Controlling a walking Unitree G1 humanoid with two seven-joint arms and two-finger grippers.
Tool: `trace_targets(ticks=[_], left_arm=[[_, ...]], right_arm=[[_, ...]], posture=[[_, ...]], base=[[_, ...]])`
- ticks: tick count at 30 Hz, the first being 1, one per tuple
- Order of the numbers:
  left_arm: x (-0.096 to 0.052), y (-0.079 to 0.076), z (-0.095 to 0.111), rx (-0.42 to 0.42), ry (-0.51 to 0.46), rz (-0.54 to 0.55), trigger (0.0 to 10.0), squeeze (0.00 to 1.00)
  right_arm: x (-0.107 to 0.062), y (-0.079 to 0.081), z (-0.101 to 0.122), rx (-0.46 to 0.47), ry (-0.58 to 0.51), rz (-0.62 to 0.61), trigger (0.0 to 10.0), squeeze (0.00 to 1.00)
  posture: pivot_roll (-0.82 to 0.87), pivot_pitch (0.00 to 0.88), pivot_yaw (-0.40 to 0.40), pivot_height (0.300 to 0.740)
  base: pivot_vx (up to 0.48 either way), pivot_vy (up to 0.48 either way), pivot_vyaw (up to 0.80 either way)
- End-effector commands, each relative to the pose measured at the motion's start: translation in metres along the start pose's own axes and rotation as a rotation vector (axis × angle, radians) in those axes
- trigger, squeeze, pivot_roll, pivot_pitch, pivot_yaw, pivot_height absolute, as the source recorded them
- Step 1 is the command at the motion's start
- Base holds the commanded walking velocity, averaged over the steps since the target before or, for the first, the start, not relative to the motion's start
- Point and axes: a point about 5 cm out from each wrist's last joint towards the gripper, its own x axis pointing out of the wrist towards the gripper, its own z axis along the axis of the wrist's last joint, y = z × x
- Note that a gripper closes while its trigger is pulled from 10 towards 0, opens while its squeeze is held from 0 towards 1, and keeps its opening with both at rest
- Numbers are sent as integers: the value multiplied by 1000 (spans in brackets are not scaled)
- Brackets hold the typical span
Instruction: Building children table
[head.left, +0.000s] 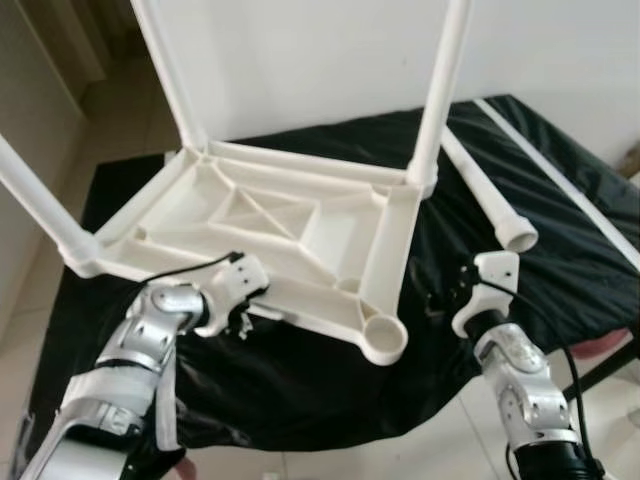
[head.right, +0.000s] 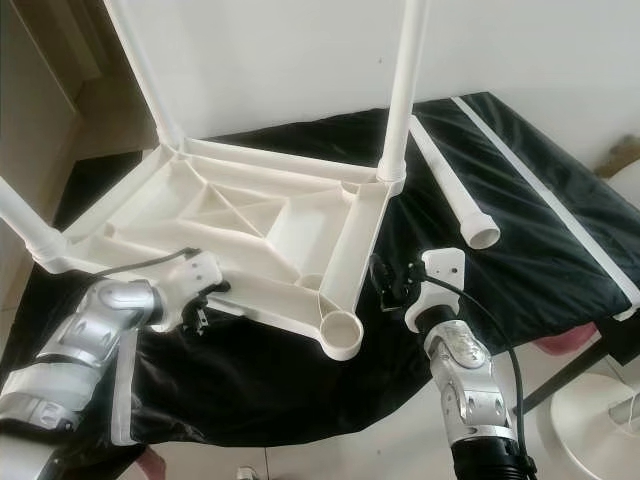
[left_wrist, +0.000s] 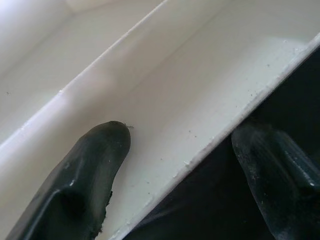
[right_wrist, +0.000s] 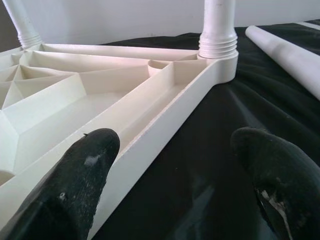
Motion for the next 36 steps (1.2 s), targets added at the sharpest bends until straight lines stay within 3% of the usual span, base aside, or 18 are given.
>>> trace_targets(ticks=[1,3,6,7,9,15,20,27,29,32,35,36], left_arm=[[0,-1,-9,-114,19,-19,10000,0],[-3,-6,-7,-202,15,-86,10000,0],[-5,-10,-6,-231,14,-129,10000,0],[-8,-16,-7,-298,38,-183,10000,0],[-8,-16,-7,-298,38,-183,10000,0],[-12,-37,-4,-410,86,-302,10000,0],[-8,-55,-3,-440,111,-301,10000,0],[-1,-74,1,-525,125,-219,10000,0],[4,-75,-1,-541,131,-161,10000,0],[19,-75,-9,-560,175,16,10000,0],[22,-73,-9,-558,180,79,10000,0],[24,-66,-8,-577,162,153,10000,0]], right_arm=[[-2,1,0,-5,-3,-4,10000,0],[-2,0,-1,-6,-1,-7,10000,0],[-2,1,-1,-7,-1,-8,10000,0],[-1,1,-1,-5,-2,-9,10000,0],[-1,1,-1,-5,-2,-9,10000,0],[0,4,0,-1,-8,-12,10000,0],[0,4,0,6,-13,-23,10000,0],[1,2,1,9,-17,-37,10000,0],[2,1,1,10,-18,-39,10000,0],[7,1,3,14,-23,-41,10000,0],[9,2,4,14,-25,-39,10000,0],[12,2,6,13,-29,-37,10000,0]], posture=[[-73,18,72,740],[-70,17,73,740],[-69,16,74,740],[-67,15,77,740],[-67,15,77,740],[-68,13,87,740],[-68,10,92,740],[-59,17,83,740],[-55,20,77,740],[-44,24,60,740],[-41,26,55,740],[-39,27,49,740]], base=[[0,0,0],[0,0,0],[0,0,0],[0,0,0],[0,0,0],[0,0,0],[0,0,0],[0,0,0],[0,0,0],[0,0,0],[0,0,0],[0,0,0]])
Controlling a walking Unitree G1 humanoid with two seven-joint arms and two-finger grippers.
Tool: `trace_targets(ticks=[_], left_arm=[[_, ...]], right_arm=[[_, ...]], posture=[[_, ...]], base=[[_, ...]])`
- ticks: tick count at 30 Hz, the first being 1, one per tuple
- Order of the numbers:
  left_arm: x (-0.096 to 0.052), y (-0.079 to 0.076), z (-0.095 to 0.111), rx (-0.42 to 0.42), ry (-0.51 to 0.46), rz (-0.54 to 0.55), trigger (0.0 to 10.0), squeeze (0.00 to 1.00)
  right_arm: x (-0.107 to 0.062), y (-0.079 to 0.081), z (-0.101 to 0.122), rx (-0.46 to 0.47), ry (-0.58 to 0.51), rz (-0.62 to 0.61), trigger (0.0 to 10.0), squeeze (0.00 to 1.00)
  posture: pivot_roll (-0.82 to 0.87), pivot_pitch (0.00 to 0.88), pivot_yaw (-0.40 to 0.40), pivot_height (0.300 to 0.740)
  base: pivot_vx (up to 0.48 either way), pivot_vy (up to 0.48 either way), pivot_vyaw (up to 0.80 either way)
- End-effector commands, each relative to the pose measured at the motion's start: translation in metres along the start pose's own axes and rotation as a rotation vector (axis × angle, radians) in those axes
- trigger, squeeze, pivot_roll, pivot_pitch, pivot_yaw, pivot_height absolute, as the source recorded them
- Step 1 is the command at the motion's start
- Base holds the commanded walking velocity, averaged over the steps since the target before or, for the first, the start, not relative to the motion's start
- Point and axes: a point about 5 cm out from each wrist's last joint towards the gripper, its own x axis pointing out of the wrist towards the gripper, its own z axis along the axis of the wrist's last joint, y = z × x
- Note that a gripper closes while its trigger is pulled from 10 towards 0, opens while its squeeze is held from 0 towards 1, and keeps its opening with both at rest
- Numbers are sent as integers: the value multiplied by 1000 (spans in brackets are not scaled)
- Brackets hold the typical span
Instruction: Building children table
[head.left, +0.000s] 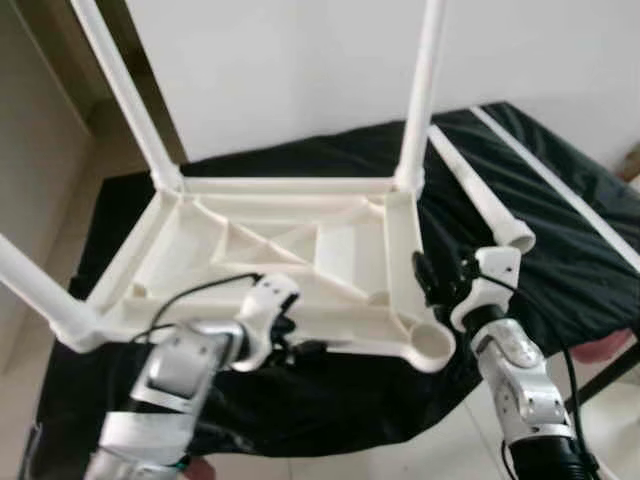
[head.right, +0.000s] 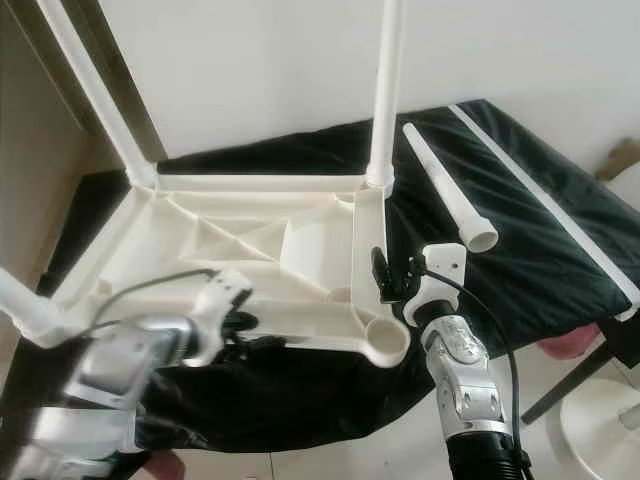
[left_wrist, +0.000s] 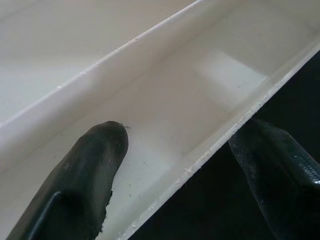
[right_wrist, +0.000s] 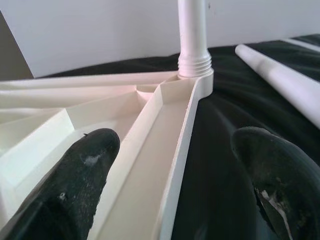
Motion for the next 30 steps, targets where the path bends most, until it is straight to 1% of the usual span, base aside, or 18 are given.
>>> trace_targets(ticks=[1,4,6,7,13,15,17,18,19,20,21,22,23,24,26,27,29,30], left_arm=[[7,17,-26,-103,81,244,10000,0],[6,19,-24,-125,62,286,10000,0],[5,25,-25,-138,54,363,10000,0],[5,25,-25,-138,54,363,10000,0],[0,29,-17,-88,29,448,10000,0],[2,22,-6,-35,-20,401,10000,0],[3,8,8,-4,-93,282,10000,0],[4,5,10,0,-109,255,10000,0],[3,-3,17,26,-154,181,10000,0],[3,-3,17,26,-154,181,10000,0],[0,-16,28,91,-239,66,10000,0],[0,-16,28,91,-239,66,10000,0],[-3,-23,32,132,-280,13,10000,0],[-3,-23,32,132,-280,13,10000,0],[-8,-37,42,202,-354,-114,10000,0],[-8,-37,42,202,-354,-114,10000,0],[-14,-47,58,216,-443,-216,10000,0],[-16,-49,66,220,-483,-241,10000,0]], right_arm=[[4,0,0,-2,1,-5,10000,0],[5,-1,1,-3,-2,-4,10000,0],[7,-2,3,-2,-11,-10,10000,0],[7,-2,3,-2,-11,-10,10000,0],[9,-5,4,-7,-16,-23,10000,0],[9,-9,5,-13,-26,-50,10000,0],[9,-14,7,-19,-42,-93,10000,0],[9,-15,8,-19,-46,-101,10000,0],[9,-20,10,-18,-57,-136,10000,0],[9,-20,10,-18,-57,-136,10000,0],[9,-29,13,-18,-75,-198,10000,0],[9,-29,13,-18,-75,-198,10000,0],[9,-34,15,-20,-84,-234,10000,0],[9,-34,15,-20,-84,-234,10000,0],[8,-46,19,-26,-93,-300,10000,0],[8,-46,19,-26,-93,-300,10000,0],[9,-58,23,-40,-94,-361,10000,0],[9,-62,26,-43,-101,-375,10000,0]], posture=[[-39,27,49,740],[-39,27,49,740],[-40,26,45,740],[-40,26,45,740],[-42,28,46,740],[-45,29,48,740],[-50,31,51,740],[-50,31,51,740],[-55,31,53,740],[-55,31,53,740],[-57,30,55,740],[-57,30,55,740],[-58,29,55,740],[-58,29,55,740],[-60,28,53,740],[-60,28,53,740],[-66,24,55,740],[-66,24,55,740]], base=[[0,0,0],[0,0,0],[0,0,0],[0,0,0],[0,0,0],[0,0,0],[0,0,0],[0,0,0],[0,0,0],[0,0,0],[0,0,0],[0,0,0],[0,0,0],[0,0,0],[0,0,0],[0,0,0],[0,0,0],[0,0,0]])
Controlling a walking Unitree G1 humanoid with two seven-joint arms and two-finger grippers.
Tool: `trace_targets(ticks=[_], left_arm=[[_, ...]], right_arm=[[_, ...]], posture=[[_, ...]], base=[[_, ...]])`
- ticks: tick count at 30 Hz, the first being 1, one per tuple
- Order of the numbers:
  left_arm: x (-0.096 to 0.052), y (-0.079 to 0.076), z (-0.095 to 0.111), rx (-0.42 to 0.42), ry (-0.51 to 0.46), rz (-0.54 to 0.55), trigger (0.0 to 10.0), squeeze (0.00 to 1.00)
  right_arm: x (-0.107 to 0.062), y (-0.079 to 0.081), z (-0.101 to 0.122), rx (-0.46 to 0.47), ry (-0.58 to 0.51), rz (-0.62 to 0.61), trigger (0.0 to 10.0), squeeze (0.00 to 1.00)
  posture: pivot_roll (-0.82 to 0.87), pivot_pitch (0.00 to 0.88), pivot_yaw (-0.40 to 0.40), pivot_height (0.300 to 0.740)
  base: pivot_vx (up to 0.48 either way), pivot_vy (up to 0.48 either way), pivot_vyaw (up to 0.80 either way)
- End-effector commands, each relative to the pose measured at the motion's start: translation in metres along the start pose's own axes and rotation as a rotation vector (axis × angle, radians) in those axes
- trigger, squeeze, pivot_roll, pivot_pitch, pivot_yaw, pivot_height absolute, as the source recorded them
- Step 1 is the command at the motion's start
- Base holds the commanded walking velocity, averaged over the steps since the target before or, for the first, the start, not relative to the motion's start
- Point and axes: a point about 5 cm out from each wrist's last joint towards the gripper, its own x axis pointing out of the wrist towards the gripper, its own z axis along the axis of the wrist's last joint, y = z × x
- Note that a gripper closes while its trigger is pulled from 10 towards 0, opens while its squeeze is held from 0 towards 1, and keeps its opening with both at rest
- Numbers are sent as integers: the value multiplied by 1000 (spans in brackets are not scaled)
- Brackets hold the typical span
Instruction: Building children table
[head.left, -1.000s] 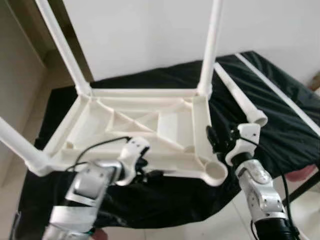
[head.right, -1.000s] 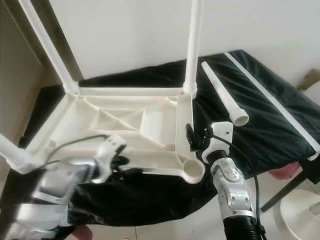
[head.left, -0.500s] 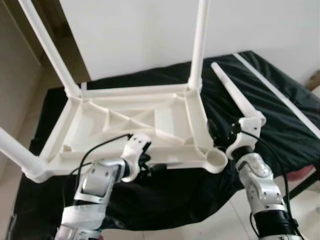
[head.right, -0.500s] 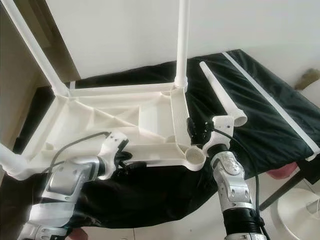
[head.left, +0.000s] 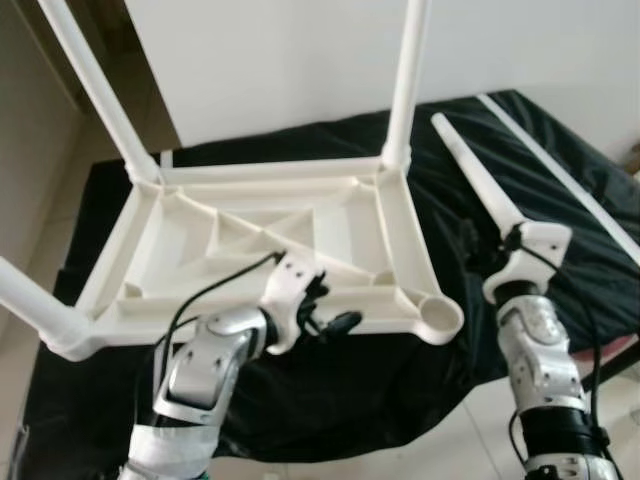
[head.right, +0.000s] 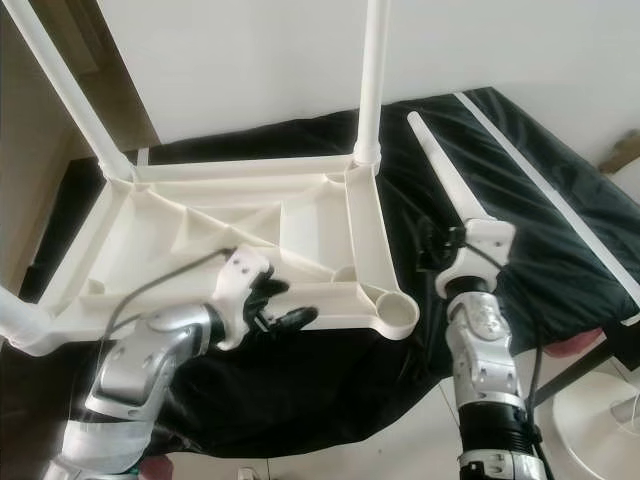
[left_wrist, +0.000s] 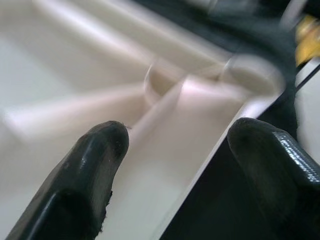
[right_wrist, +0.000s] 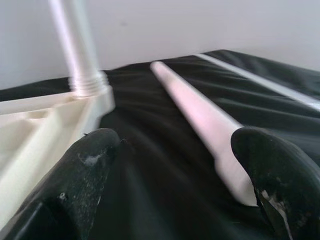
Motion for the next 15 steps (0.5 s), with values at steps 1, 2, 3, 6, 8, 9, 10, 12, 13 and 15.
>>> trace_targets(ticks=[1,2,3,6,8,9,10,12,13,15], left_arm=[[1,-7,18,17,-93,-128,10000,0],[1,-7,21,27,-109,-135,10000,0],[2,-8,22,44,-118,-147,10000,0],[4,-12,25,100,-136,-195,10000,0],[6,-9,27,124,-140,-194,10000,0],[8,-7,28,130,-140,-186,10000,0],[11,-1,31,124,-138,-150,10000,0],[13,2,32,116,-136,-130,10000,0],[15,6,33,109,-138,-94,10000,0],[23,17,37,47,-169,18,10000,0]], right_arm=[[4,-7,4,3,-13,-40,10000,0],[5,-9,4,6,-16,-43,10000,0],[6,-11,5,10,-18,-51,10000,0],[10,-21,7,21,-13,-92,10000,0],[13,-27,8,18,7,-116,10000,0],[14,-29,9,12,19,-124,10000,0],[16,-35,8,-11,46,-154,10000,0],[18,-38,8,-22,58,-170,10000,0],[19,-42,7,-38,75,-185,10000,0],[22,-55,4,-74,124,-219,10000,0]], posture=[[-66,24,55,740],[-67,25,53,740],[-67,25,53,740],[-75,23,52,740],[-77,22,50,740],[-77,22,50,740],[-83,23,52,740],[-83,23,52,740],[-83,23,52,740],[-92,26,56,740]], base=[[0,0,0],[0,0,0],[0,0,0],[0,0,0],[0,0,0],[0,0,0],[0,0,0],[0,0,0],[0,0,0],[0,0,0]])
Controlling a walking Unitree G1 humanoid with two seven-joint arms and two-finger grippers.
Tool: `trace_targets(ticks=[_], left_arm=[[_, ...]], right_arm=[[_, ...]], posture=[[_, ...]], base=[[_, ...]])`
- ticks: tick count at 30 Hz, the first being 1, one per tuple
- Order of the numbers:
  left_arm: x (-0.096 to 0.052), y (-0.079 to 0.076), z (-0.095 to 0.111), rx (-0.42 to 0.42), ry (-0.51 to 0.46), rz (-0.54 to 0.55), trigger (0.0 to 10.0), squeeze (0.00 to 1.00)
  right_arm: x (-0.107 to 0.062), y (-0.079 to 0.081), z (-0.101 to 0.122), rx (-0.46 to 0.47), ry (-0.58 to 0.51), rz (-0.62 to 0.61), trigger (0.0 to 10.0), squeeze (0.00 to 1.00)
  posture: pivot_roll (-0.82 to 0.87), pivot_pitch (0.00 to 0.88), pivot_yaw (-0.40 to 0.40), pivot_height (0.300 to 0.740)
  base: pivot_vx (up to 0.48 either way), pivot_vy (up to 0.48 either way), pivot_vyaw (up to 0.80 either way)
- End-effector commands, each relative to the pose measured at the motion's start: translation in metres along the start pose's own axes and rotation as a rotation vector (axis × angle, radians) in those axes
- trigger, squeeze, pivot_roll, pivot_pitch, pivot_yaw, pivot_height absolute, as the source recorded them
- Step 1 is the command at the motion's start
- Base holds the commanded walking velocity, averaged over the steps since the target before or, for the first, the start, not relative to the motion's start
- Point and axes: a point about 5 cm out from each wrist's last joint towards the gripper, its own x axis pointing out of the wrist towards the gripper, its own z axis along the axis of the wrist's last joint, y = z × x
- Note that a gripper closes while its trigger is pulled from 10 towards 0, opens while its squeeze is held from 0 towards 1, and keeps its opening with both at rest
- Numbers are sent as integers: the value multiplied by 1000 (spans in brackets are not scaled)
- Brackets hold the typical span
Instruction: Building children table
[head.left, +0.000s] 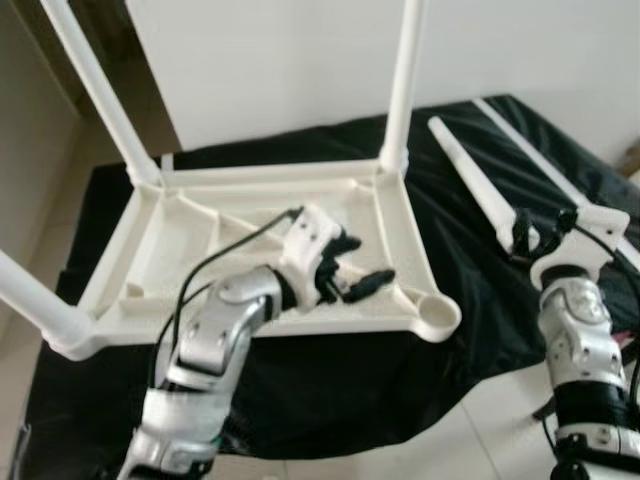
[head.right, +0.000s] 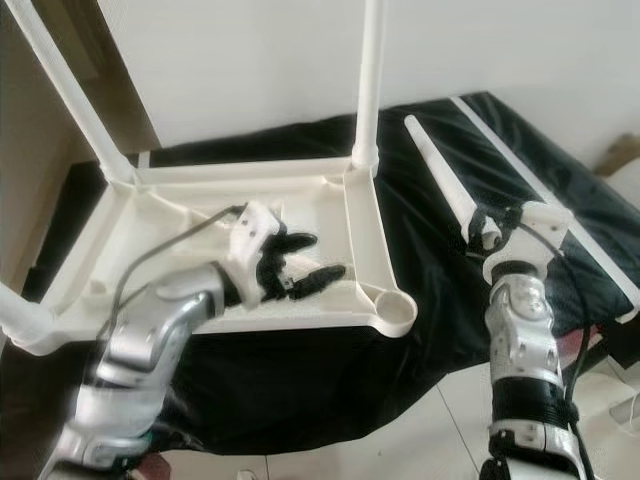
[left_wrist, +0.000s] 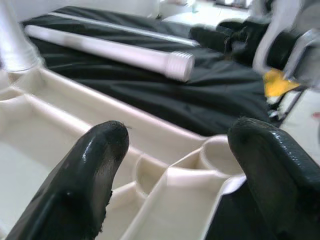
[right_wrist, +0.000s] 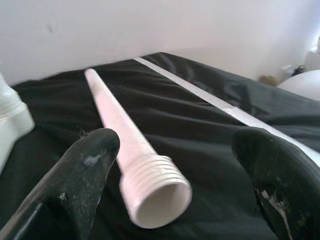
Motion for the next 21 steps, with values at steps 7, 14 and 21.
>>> trace_targets(ticks=[7,14,21], left_arm=[[3,-5,2,-2,-47,11,10000,0],[9,-26,2,-33,-87,-28,10000,0],[7,-29,9,-44,-106,-11,10000,0]], right_arm=[[8,-11,-7,-35,90,-31,10000,0],[25,1,9,-25,89,63,10000,0],[32,15,21,-15,53,217,10000,0]], posture=[[-100,48,68,740],[-83,83,66,740],[-62,132,66,740]], base=[[0,0,0],[0,0,0],[0,0,0]])
